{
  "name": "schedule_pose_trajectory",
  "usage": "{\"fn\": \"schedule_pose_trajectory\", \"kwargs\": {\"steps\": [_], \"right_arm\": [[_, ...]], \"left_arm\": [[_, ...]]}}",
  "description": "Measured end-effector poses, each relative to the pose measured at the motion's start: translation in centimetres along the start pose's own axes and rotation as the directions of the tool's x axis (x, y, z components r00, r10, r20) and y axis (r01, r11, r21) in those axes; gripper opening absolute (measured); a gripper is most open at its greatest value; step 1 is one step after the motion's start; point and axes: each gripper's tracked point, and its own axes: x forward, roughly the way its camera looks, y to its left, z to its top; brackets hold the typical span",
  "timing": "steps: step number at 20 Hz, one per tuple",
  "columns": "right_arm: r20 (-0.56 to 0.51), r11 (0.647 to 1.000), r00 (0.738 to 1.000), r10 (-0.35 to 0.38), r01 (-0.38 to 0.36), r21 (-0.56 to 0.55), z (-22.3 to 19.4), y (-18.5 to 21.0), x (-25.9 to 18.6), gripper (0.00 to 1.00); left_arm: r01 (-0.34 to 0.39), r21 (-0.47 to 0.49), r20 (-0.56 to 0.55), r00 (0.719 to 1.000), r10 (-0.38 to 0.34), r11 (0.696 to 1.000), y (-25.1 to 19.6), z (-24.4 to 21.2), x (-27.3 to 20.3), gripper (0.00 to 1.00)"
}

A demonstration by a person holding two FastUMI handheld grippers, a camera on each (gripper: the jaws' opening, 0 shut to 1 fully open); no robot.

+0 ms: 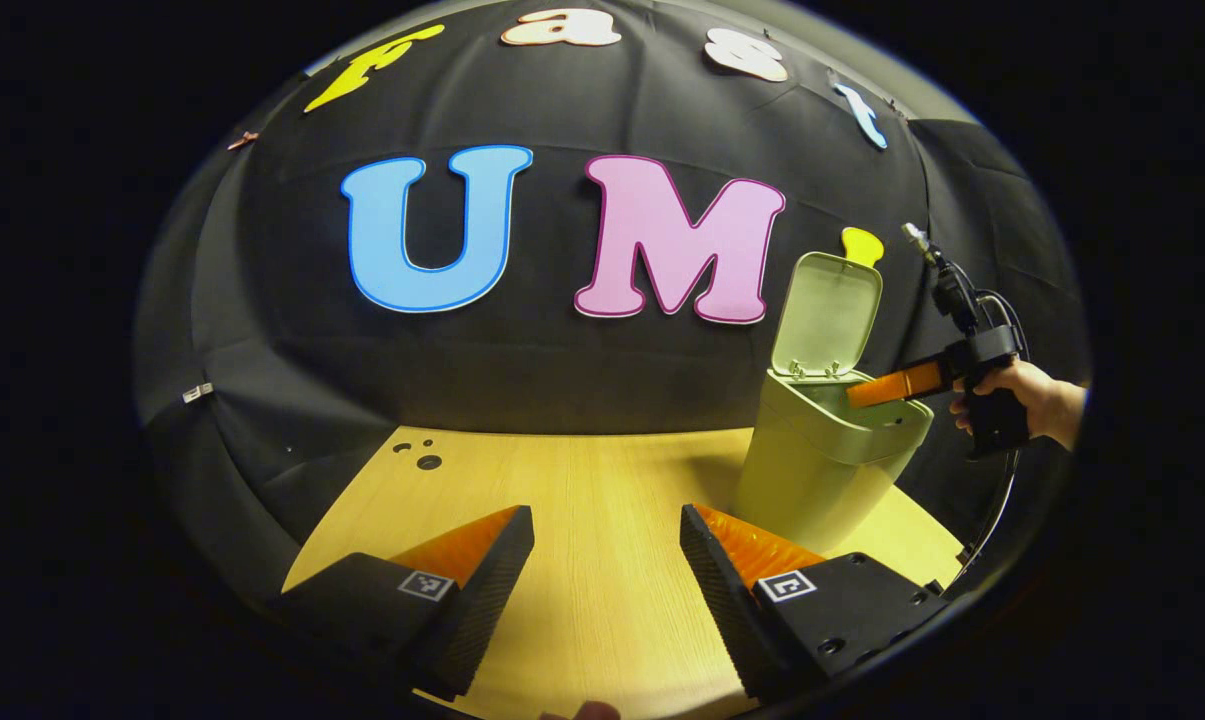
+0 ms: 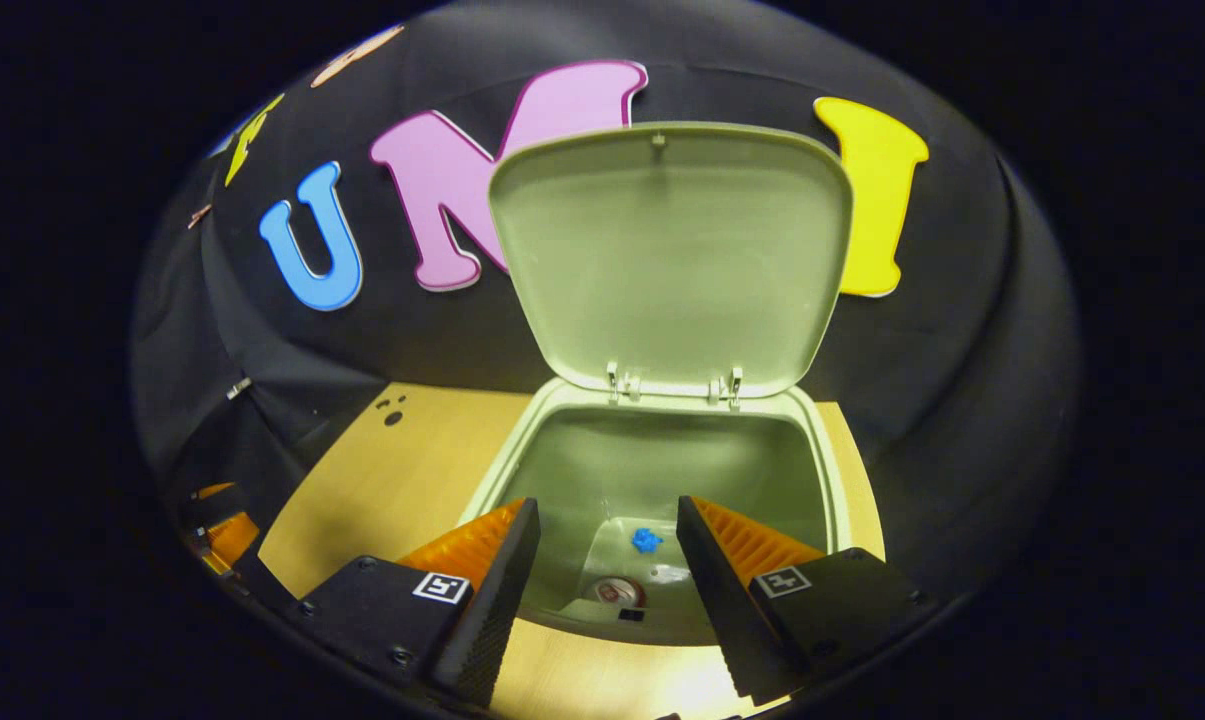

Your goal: Press the lid of the desktop garbage bin to open it, pick up the crumpled paper on the desktop and throw it into the bin, then pick up the pop can on the desktop and drop it into the bin, and finally close the garbage bin lid.

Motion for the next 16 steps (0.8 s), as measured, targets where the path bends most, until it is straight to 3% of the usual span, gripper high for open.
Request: {"fn": "schedule_pose_trajectory", "kwargs": {"steps": [2,6,16], "right_arm": [[0.101,1.000,0.995,0.026,-0.026,-0.005,2.4,0.6,-2.2,0.88],[0.268,0.996,0.963,0.003,0.021,-0.085,6.7,0.2,-5.6,0.90],[0.477,0.990,0.878,-0.045,0.102,-0.095,16.3,0.6,-10.2,0.91]], "left_arm": [[0.015,0.005,0.002,1.000,-0.015,1.000,-0.2,0.0,-0.1,0.95],[0.044,0.016,0.008,0.999,-0.045,0.999,-1.0,0.3,-0.1,0.95],[0.091,0.017,0.027,0.995,-0.091,0.996,-2.0,0.6,-1.2,0.95]]}}
